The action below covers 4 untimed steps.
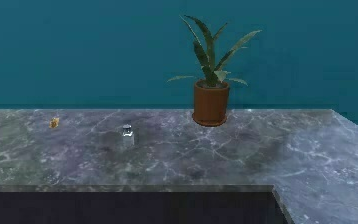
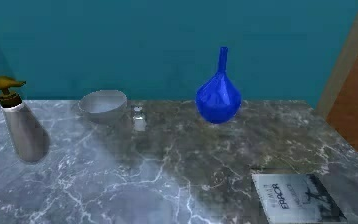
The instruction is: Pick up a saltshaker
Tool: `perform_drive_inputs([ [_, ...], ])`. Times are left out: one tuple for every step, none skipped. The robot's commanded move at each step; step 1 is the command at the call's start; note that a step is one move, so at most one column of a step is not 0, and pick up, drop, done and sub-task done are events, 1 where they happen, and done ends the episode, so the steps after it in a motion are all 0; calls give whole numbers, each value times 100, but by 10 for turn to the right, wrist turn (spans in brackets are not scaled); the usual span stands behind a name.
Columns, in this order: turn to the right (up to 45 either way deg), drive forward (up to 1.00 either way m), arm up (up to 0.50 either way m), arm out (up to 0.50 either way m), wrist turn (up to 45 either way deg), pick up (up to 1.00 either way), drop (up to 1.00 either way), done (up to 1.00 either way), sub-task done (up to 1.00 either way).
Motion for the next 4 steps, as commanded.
perform_drive_inputs([
  [0, 0, 50, 0, 0, 0, 0, 0, 0],
  [0, 0, 38, 0, 0, 0, 0, 0, 0],
  [0, 0, 0, 36, 0, 0, 0, 0, 0],
  [0, 0, 0, 0, 450, 0, 0, 0, 0],
])
